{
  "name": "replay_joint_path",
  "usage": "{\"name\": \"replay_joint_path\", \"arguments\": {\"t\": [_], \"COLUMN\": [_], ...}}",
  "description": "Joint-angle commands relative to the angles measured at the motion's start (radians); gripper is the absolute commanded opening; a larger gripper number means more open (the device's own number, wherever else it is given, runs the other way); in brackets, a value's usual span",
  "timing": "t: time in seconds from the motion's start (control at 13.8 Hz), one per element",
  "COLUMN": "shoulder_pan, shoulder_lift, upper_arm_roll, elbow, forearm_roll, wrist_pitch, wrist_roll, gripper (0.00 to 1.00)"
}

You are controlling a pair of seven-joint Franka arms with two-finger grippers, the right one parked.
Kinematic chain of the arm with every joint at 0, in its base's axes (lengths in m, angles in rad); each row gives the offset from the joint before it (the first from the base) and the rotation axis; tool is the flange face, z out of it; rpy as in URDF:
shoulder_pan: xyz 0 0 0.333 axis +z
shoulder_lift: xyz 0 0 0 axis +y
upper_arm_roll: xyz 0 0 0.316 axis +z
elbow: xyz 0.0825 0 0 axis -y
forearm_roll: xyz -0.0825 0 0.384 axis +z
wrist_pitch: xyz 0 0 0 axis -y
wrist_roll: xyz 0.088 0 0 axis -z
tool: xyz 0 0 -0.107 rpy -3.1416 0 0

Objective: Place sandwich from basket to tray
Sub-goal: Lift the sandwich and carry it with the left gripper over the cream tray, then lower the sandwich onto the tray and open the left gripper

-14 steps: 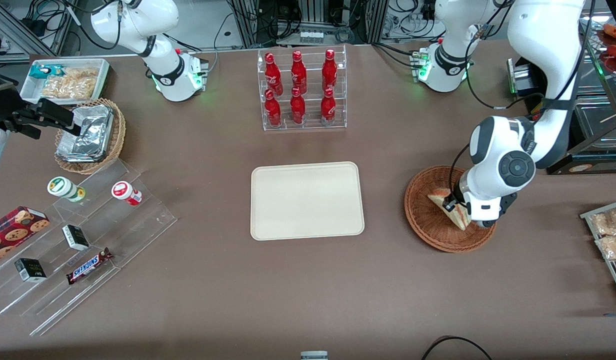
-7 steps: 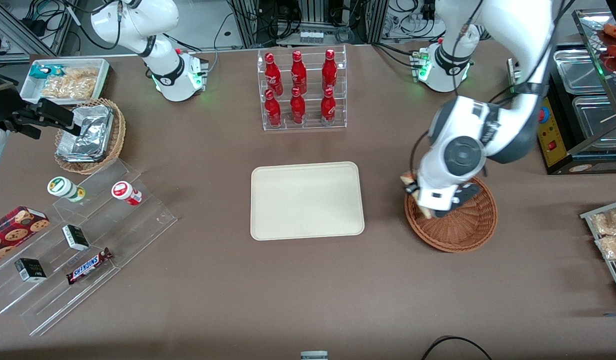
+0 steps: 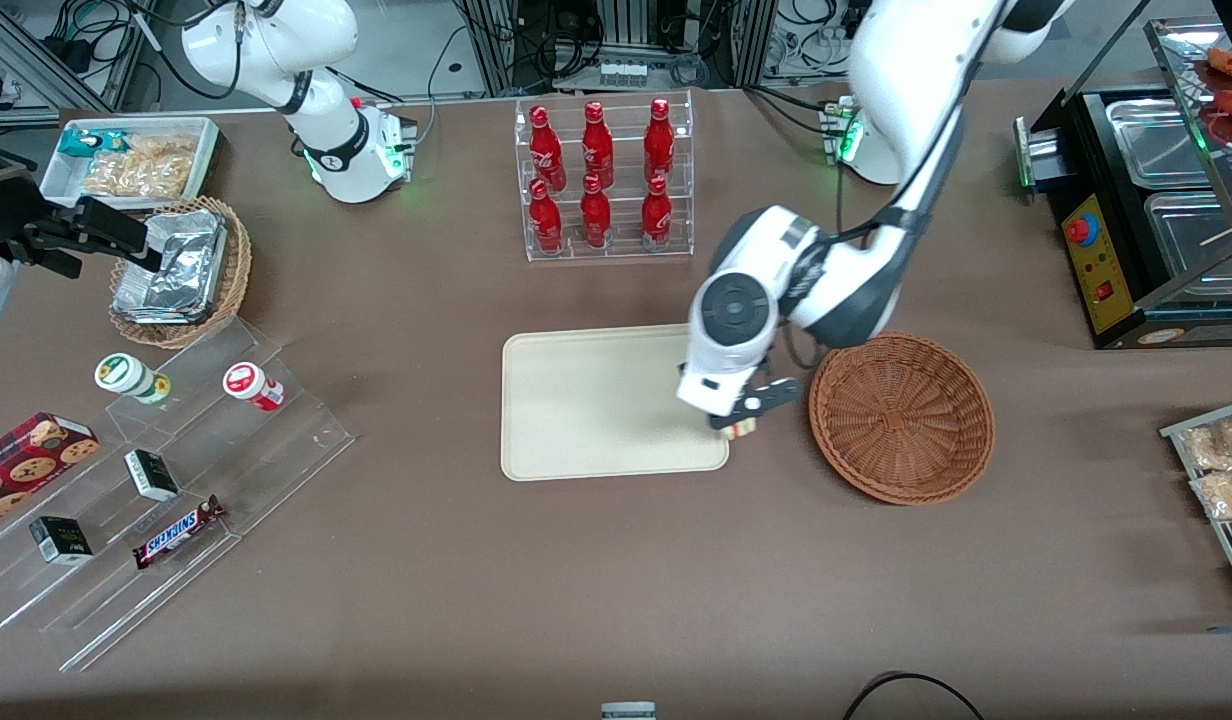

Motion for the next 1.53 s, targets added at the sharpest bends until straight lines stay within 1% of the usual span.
{"name": "replay_joint_path", "arguments": {"t": [0.0,0.44,0.8,0.87,0.95,1.02,1.09,1.16,1.31,1.45], "shoulder_pan": [-0.055,-0.176,-0.182,-0.182,-0.184,-0.184,-0.184,-0.184,-0.193,-0.219], "shoulder_lift": [0.097,0.185,0.208,0.21,0.21,0.213,0.214,0.214,0.199,0.148], "upper_arm_roll": [0.011,0.006,0.006,0.006,0.006,0.006,0.006,0.006,0.006,0.015], "elbow": [0.145,0.153,0.151,0.15,0.15,0.148,0.148,0.148,0.148,0.147], "forearm_roll": [-0.014,0.002,0.005,0.006,0.006,0.005,0.003,0.0,0.006,0.011], "wrist_pitch": [-0.016,0.206,0.216,0.216,0.217,0.217,0.219,0.231,0.251,0.216], "wrist_roll": [-0.023,-0.029,-0.014,-0.014,-0.015,-0.015,-0.02,-0.024,-0.018,-0.024], "gripper": [0.11,0.11,0.12,0.13,0.17,0.26,0.54,1.0,1.0,1.0]}}
